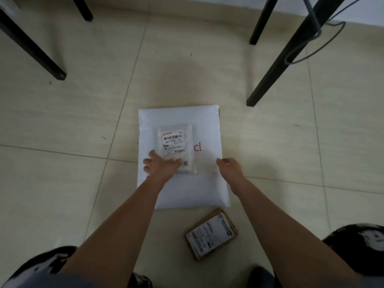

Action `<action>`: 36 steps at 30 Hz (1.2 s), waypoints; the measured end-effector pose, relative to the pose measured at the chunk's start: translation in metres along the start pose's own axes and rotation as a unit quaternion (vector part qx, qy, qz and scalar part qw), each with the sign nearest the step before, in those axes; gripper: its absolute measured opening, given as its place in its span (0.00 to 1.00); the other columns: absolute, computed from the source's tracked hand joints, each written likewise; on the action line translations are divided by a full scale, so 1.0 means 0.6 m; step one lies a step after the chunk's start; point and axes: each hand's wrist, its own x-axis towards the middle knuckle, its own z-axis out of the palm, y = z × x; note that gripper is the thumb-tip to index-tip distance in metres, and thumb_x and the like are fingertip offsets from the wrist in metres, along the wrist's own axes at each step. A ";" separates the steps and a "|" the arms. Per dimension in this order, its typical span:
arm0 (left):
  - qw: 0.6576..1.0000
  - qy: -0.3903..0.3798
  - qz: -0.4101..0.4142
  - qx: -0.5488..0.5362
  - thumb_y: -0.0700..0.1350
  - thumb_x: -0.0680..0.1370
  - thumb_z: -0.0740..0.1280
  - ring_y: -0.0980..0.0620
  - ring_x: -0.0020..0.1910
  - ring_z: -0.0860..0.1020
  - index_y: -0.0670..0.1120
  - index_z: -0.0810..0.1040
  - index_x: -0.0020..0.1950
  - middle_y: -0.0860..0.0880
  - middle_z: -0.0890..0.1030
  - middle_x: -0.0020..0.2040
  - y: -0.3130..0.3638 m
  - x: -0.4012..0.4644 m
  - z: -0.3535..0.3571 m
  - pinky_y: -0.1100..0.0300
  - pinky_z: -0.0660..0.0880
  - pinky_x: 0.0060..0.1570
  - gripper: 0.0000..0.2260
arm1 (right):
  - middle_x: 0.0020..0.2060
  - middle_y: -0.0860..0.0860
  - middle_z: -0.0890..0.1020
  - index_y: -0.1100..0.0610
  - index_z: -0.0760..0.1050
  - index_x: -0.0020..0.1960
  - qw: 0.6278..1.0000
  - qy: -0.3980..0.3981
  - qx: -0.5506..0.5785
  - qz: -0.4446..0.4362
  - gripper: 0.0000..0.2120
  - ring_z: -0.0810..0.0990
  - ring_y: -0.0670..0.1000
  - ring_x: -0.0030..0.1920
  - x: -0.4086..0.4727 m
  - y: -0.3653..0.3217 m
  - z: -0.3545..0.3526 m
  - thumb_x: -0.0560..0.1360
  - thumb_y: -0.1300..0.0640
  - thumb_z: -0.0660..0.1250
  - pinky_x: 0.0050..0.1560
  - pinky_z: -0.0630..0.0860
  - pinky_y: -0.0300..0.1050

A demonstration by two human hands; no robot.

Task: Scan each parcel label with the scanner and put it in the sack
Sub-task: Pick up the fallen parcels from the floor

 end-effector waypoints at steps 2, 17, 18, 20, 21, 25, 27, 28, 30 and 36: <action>0.998 0.031 -0.041 0.038 0.51 0.72 0.73 0.38 0.68 0.64 0.40 0.57 0.73 0.39 0.61 0.70 -0.018 -0.021 0.004 0.46 0.67 0.66 0.37 | 0.54 0.56 0.73 0.57 0.71 0.57 0.985 0.052 -0.143 0.079 0.11 0.73 0.57 0.58 -0.012 0.050 -0.022 0.79 0.52 0.59 0.55 0.65 0.46; 0.862 -0.460 0.029 0.210 0.46 0.76 0.71 0.46 0.57 0.77 0.49 0.75 0.68 0.46 0.79 0.60 -0.018 -0.102 0.107 0.49 0.78 0.54 0.20 | 0.48 0.64 0.77 0.65 0.71 0.60 0.904 -0.136 0.013 0.405 0.20 0.80 0.64 0.43 -0.082 0.137 -0.061 0.79 0.49 0.64 0.48 0.81 0.63; 0.874 -0.449 0.043 0.180 0.45 0.75 0.72 0.48 0.55 0.79 0.49 0.75 0.67 0.46 0.79 0.58 -0.006 -0.103 0.102 0.51 0.79 0.53 0.21 | 0.47 0.63 0.77 0.65 0.71 0.60 0.914 -0.130 -0.009 0.385 0.18 0.81 0.62 0.41 -0.084 0.119 -0.070 0.78 0.52 0.65 0.43 0.83 0.60; 0.896 -0.419 0.083 0.124 0.44 0.73 0.75 0.50 0.50 0.80 0.48 0.75 0.66 0.46 0.80 0.56 0.027 -0.101 0.084 0.57 0.79 0.46 0.22 | 0.44 0.61 0.78 0.64 0.74 0.58 0.937 -0.112 -0.023 0.330 0.14 0.81 0.59 0.36 -0.084 0.072 -0.087 0.78 0.54 0.65 0.33 0.83 0.53; 0.905 -0.402 0.102 0.091 0.43 0.72 0.75 0.51 0.49 0.80 0.47 0.75 0.65 0.46 0.80 0.55 0.045 -0.098 0.070 0.60 0.78 0.43 0.22 | 0.42 0.60 0.78 0.62 0.75 0.55 0.948 -0.104 -0.032 0.301 0.12 0.81 0.57 0.35 -0.085 0.043 -0.092 0.78 0.54 0.64 0.28 0.82 0.49; 0.948 -0.275 0.145 -0.074 0.39 0.71 0.76 0.49 0.49 0.82 0.43 0.77 0.62 0.45 0.82 0.52 0.098 -0.069 0.008 0.56 0.81 0.46 0.20 | 0.39 0.56 0.79 0.59 0.75 0.44 0.983 -0.072 -0.008 0.171 0.12 0.80 0.52 0.35 -0.060 -0.069 -0.080 0.79 0.51 0.62 0.25 0.77 0.40; 0.967 -0.163 0.148 -0.126 0.39 0.71 0.75 0.48 0.49 0.82 0.43 0.77 0.62 0.45 0.81 0.54 0.098 -0.045 -0.013 0.52 0.81 0.50 0.20 | 0.42 0.56 0.81 0.59 0.77 0.48 0.991 -0.075 0.025 0.110 0.16 0.81 0.52 0.37 -0.037 -0.105 -0.053 0.79 0.46 0.62 0.31 0.79 0.41; 0.975 -0.103 0.139 -0.138 0.40 0.71 0.76 0.47 0.51 0.81 0.43 0.75 0.63 0.44 0.80 0.57 0.091 -0.032 -0.019 0.52 0.80 0.51 0.22 | 0.47 0.57 0.81 0.60 0.77 0.54 0.992 -0.082 0.036 0.083 0.19 0.82 0.53 0.40 -0.025 -0.115 -0.037 0.78 0.44 0.64 0.36 0.80 0.42; 0.990 0.000 0.093 -0.103 0.48 0.69 0.77 0.44 0.61 0.75 0.45 0.67 0.70 0.43 0.72 0.66 0.064 -0.004 -0.026 0.50 0.76 0.56 0.33 | 0.62 0.57 0.76 0.57 0.65 0.72 0.995 -0.089 0.010 0.045 0.35 0.79 0.56 0.56 -0.001 -0.111 -0.003 0.74 0.38 0.67 0.50 0.80 0.49; 0.999 -0.016 -0.039 0.031 0.73 0.50 0.74 0.36 0.77 0.45 0.52 0.38 0.79 0.41 0.42 0.79 -0.009 0.054 -0.040 0.35 0.48 0.73 0.69 | 0.77 0.55 0.57 0.51 0.38 0.79 0.995 -0.096 -0.001 0.025 0.73 0.58 0.58 0.76 0.055 -0.031 0.039 0.48 0.31 0.77 0.73 0.60 0.59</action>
